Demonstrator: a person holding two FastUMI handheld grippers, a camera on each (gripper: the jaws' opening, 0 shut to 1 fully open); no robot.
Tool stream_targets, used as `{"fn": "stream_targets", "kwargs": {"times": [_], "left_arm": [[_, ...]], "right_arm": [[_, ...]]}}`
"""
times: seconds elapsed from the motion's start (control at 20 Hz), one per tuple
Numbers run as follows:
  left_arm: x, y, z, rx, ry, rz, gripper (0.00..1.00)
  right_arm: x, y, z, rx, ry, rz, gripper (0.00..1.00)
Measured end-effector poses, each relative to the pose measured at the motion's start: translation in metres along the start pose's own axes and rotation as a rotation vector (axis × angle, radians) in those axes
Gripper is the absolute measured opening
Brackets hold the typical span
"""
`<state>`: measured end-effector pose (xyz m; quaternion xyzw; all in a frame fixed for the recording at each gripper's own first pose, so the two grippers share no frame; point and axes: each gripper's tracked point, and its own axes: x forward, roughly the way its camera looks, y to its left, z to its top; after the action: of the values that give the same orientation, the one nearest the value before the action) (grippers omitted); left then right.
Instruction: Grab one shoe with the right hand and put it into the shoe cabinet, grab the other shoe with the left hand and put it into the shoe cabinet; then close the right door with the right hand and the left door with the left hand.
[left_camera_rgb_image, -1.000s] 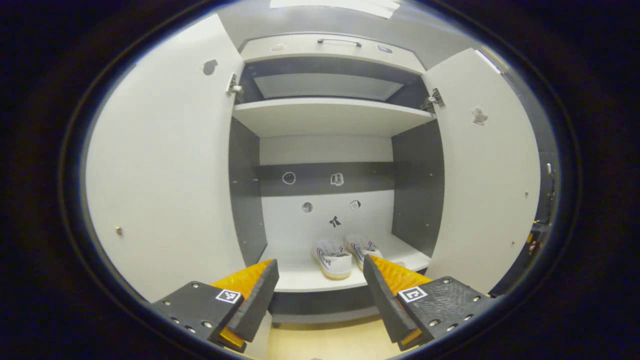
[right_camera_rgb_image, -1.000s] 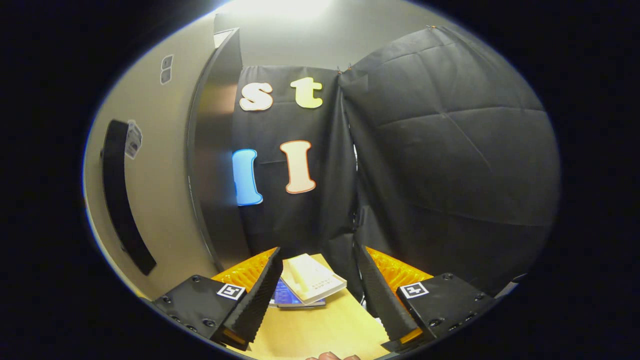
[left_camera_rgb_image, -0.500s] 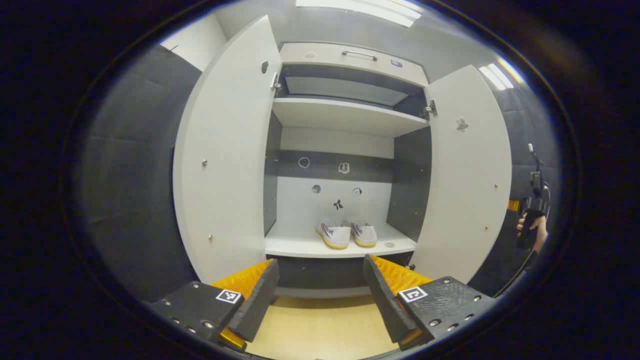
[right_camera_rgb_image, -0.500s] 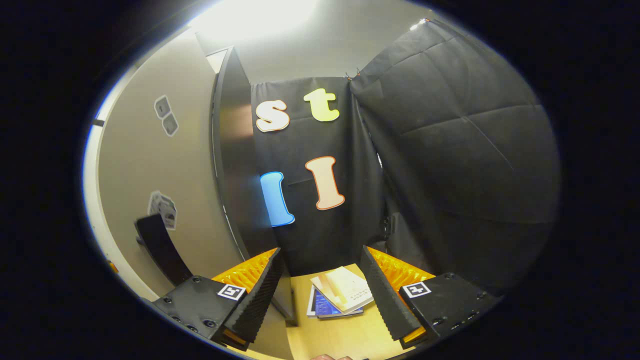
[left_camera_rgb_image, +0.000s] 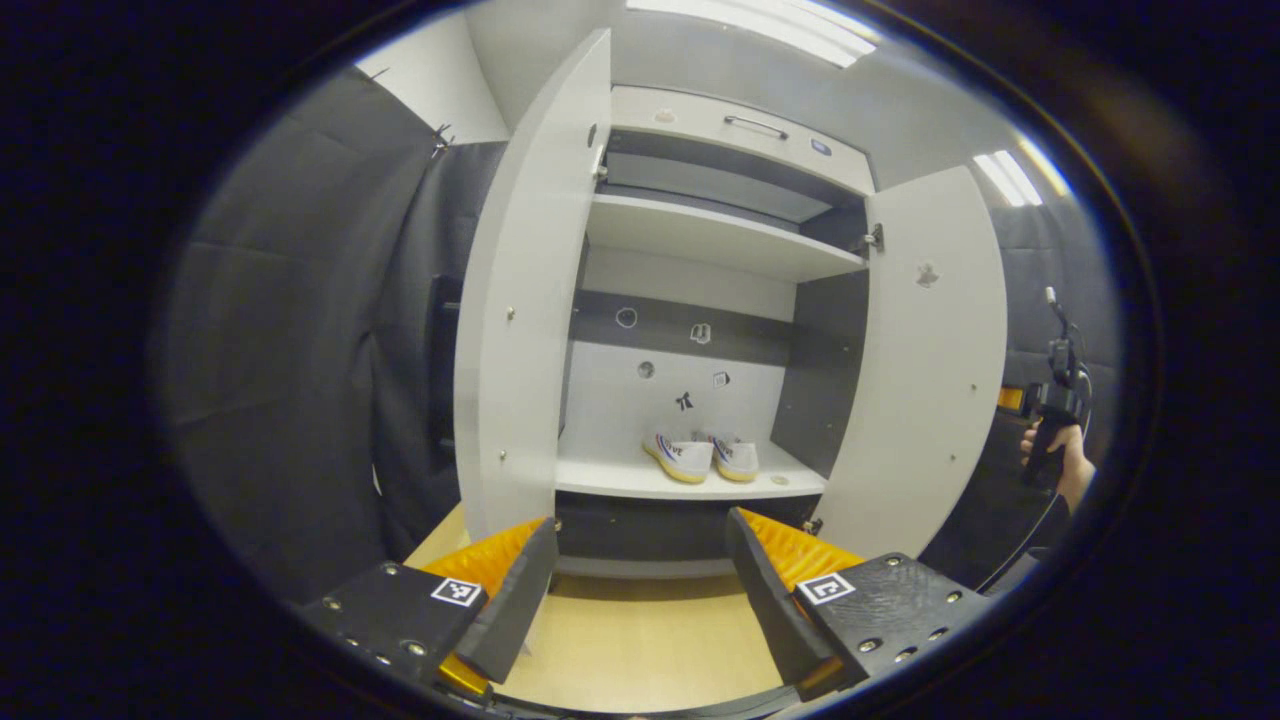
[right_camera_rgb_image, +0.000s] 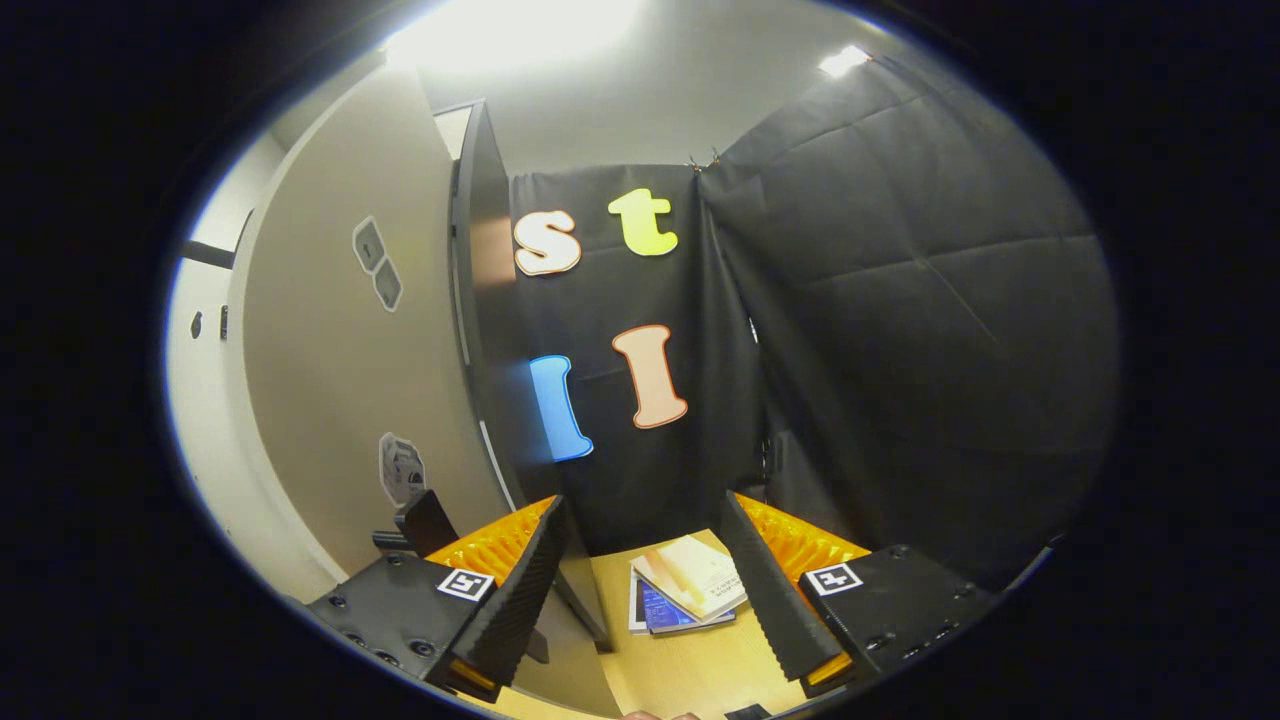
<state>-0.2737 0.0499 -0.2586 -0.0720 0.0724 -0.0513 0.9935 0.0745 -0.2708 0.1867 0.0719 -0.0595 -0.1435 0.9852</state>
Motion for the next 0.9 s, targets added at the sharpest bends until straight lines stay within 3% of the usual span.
{"fn": "stream_targets", "kwargs": {"times": [0.25,0.45,0.75,0.9], "left_arm": [[-0.01,0.026,0.01,0.001,-0.027,-0.005,0.98],[-0.022,0.053,0.009,-0.042,-0.045,-0.017,0.97],[-0.047,0.118,0.011,-0.095,-0.077,0.106,0.98],[-0.055,0.144,0.014,-0.041,-0.079,0.158,0.98]], "right_arm": [[-0.008,0.015,-0.001,-0.051,-0.022,-0.036,0.97],[-0.014,0.046,-0.008,-0.052,-0.017,0.007,0.97],[-0.016,0.103,-0.019,-0.052,0.0,0.12,0.97],[-0.01,0.134,-0.026,-0.037,0.007,0.179,0.97]]}}
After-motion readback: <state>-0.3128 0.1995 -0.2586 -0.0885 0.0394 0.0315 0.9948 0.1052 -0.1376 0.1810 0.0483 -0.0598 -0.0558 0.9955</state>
